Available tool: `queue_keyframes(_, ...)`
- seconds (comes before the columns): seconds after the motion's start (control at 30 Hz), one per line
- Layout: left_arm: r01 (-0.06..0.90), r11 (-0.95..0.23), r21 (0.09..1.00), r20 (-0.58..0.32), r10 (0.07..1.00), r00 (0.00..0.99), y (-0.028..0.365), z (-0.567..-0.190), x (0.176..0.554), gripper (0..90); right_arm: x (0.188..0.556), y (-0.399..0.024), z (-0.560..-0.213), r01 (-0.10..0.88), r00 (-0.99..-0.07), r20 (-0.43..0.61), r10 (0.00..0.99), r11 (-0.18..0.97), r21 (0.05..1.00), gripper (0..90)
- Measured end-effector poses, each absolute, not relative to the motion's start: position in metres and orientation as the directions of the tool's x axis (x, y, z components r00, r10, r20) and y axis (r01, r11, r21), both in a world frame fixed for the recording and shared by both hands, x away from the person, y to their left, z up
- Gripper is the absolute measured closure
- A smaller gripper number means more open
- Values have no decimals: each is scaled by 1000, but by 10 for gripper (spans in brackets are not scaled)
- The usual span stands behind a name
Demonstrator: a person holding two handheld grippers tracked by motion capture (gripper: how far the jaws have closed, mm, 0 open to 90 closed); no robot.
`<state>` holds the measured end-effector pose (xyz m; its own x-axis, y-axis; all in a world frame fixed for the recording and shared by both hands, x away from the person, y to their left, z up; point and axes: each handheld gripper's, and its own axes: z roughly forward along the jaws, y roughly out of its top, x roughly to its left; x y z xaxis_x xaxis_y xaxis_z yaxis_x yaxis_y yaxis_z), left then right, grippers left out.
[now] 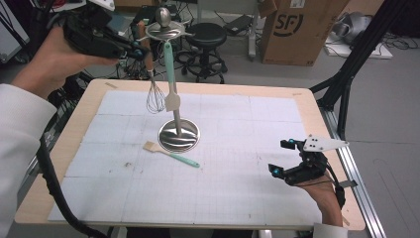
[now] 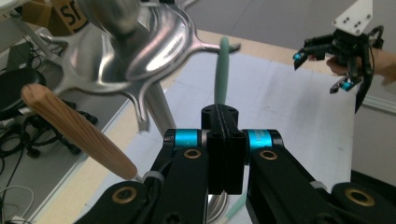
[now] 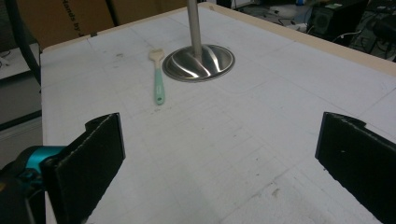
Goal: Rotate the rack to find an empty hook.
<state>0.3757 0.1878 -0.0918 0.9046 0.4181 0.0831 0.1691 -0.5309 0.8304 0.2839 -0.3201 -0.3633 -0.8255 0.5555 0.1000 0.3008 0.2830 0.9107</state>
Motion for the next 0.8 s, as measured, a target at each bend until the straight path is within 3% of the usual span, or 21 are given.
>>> queue_keyframes(0.8, 212, -522, 826, 101, 508, 856, 211, -87, 417, 900, 285, -319, -362, 292, -825, 91, 558, 283, 913, 5)
